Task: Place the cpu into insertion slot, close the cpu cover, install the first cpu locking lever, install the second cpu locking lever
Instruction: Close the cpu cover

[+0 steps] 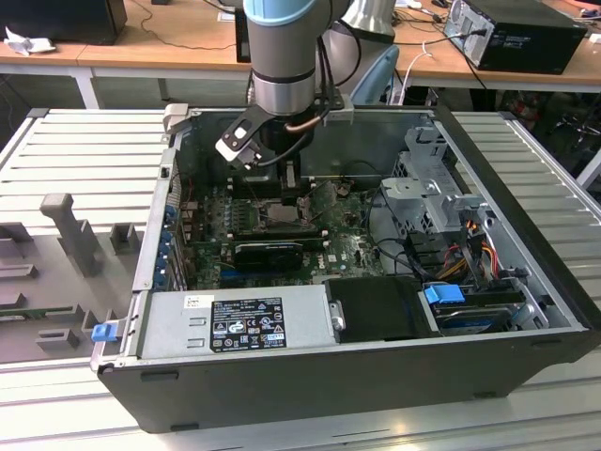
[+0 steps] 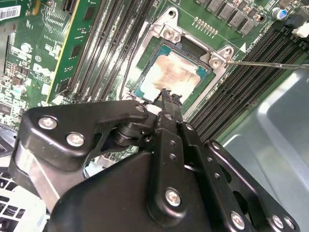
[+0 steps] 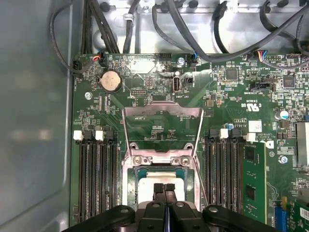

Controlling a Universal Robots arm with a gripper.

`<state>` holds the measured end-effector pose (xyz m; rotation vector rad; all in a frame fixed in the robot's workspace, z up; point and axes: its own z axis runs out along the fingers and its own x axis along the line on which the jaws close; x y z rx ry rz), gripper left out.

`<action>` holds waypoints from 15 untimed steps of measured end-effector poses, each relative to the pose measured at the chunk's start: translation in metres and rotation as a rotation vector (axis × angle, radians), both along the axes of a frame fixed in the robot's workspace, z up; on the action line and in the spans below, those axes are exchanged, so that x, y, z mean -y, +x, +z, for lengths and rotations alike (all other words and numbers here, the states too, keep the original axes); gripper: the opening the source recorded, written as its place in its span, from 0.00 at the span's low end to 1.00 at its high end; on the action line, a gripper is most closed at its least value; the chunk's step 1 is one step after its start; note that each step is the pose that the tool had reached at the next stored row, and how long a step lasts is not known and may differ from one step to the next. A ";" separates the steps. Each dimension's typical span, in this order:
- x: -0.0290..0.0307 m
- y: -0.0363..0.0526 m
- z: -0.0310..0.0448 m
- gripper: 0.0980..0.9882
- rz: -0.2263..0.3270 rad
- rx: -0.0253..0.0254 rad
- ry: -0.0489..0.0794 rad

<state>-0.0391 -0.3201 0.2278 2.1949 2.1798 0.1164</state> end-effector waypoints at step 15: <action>-0.0001 0.0095 0.0184 0.01 0.000 0.0001 0.001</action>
